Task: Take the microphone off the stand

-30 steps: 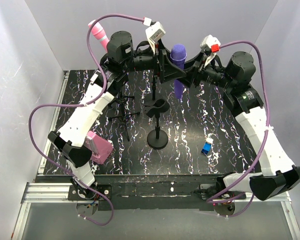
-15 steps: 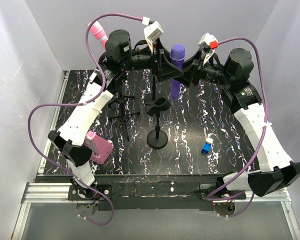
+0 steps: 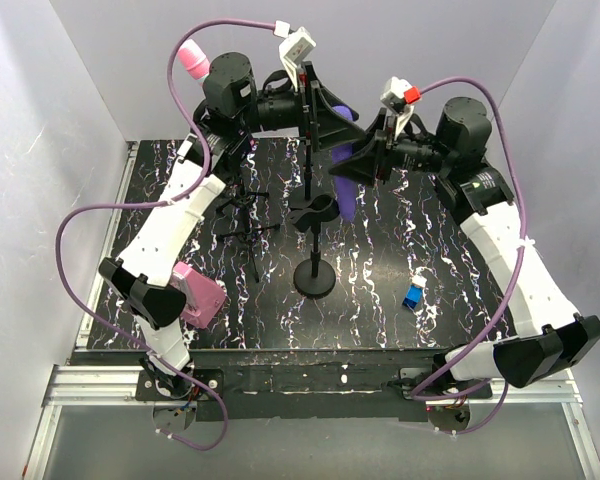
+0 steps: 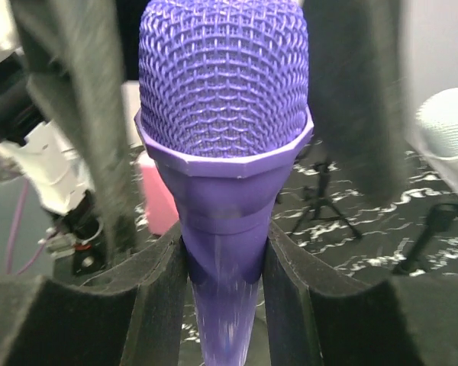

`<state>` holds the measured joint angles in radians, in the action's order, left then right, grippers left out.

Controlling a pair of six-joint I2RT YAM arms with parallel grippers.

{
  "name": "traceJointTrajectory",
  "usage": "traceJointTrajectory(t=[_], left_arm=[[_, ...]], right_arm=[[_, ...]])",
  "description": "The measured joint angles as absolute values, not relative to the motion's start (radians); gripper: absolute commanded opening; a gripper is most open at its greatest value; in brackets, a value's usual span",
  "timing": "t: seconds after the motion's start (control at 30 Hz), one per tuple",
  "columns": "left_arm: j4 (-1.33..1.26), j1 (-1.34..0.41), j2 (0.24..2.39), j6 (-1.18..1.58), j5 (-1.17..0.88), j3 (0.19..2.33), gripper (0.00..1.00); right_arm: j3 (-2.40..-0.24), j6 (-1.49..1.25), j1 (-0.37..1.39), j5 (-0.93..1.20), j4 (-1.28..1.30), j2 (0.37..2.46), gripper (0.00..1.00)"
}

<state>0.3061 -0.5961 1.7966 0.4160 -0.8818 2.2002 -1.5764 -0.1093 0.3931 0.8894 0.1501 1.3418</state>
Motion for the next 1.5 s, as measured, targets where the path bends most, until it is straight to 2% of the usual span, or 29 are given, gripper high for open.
traceJointTrajectory(t=[0.07,0.13,0.17,0.23,0.3,0.57,0.77,0.93,1.33,1.5], left_arm=[[0.282,-0.592,1.797,0.438,-0.876,2.202,0.51],[0.271,-0.590,1.797,0.454,-0.878,2.202,0.49],[0.260,-0.590,1.797,0.452,-0.876,2.202,0.52],[0.254,-0.591,1.797,0.448,-0.874,2.202,0.69],[0.253,-0.590,1.797,0.437,-0.868,2.202,0.75],[0.253,-0.583,1.772,0.416,-0.816,2.129,0.79],[0.265,-0.564,1.742,0.394,-0.788,2.101,0.87],[0.302,-0.551,1.736,0.377,-0.805,2.101,0.88],[0.331,-0.553,1.743,0.342,-0.827,2.112,0.73],[0.322,-0.555,1.761,0.323,-0.829,2.118,0.49]], right_arm=[[-1.576,-0.108,0.406,0.921,0.170,1.347,0.01],[-1.576,-0.109,0.414,0.929,0.183,1.350,0.01],[-1.576,-0.109,0.414,0.935,0.186,1.351,0.01],[-1.576,-0.110,0.412,0.943,0.186,1.351,0.01],[-1.576,-0.113,0.413,0.948,0.184,1.351,0.01],[-1.573,-0.129,0.413,0.945,0.213,1.355,0.01],[-1.573,-0.159,0.413,0.942,0.204,1.357,0.01],[-1.573,-0.193,0.395,0.926,0.151,1.357,0.01],[-1.573,-0.215,0.384,0.910,0.105,1.363,0.01],[-1.581,-0.209,0.388,0.888,0.110,1.383,0.01]])
